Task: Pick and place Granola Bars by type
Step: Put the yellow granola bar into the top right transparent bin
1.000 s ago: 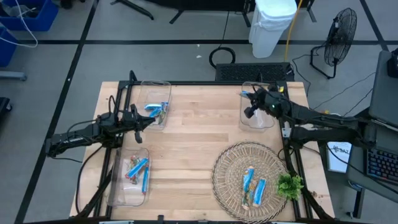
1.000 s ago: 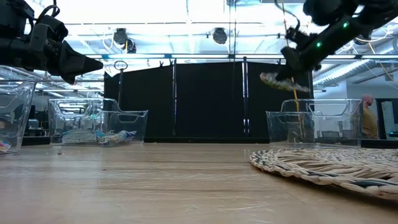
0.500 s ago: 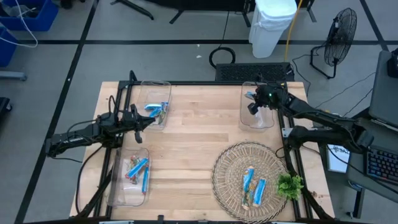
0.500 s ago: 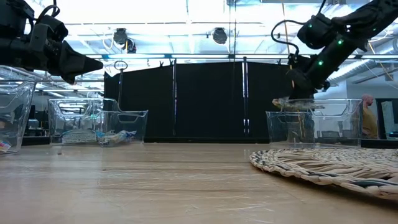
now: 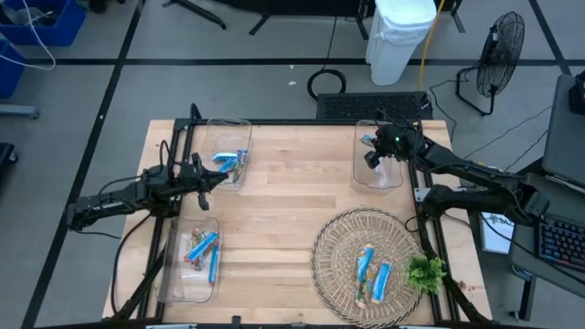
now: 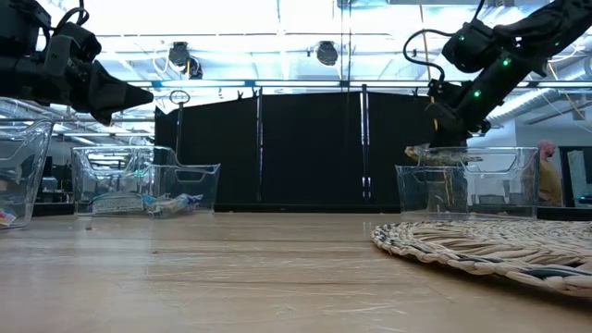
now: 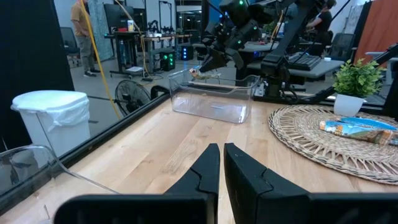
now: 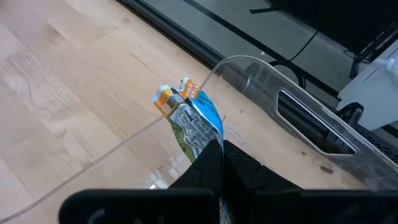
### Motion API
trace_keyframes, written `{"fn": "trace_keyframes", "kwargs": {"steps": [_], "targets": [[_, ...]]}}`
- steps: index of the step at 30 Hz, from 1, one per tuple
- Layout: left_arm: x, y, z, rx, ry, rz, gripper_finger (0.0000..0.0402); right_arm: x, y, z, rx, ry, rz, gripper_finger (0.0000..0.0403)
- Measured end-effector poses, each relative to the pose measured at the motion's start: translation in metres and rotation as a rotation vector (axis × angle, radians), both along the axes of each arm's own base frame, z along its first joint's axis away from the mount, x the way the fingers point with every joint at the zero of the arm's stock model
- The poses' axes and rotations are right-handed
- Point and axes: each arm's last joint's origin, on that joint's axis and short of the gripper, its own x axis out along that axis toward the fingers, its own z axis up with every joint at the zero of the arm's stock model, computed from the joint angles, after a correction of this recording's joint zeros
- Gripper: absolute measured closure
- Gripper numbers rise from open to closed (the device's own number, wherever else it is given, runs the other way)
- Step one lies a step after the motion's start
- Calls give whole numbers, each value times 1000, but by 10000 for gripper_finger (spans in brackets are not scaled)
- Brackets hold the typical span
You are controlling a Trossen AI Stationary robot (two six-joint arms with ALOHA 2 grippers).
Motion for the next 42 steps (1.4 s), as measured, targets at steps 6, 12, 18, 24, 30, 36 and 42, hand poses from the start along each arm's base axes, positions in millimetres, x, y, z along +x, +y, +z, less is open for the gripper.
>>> {"fn": "trace_keyframes", "kwargs": {"steps": [6,12,18,24,30,36,42], "targets": [[0,0,0,0,0,0,371,0,0,0,0,0,1,403],[0,0,0,0,0,0,371,0,0,0,0,0,0,403],[0,0,0,0,0,0,371,0,0,0,0,4,-3,403],[0,0,0,0,0,0,371,0,0,0,0,4,-3,403],[0,0,0,0,0,0,371,0,0,0,5,-3,-10,398],[0,0,0,0,0,0,371,0,0,0,4,-3,-11,368],[0,0,0,0,0,0,371,0,0,0,4,-2,-12,329]]}}
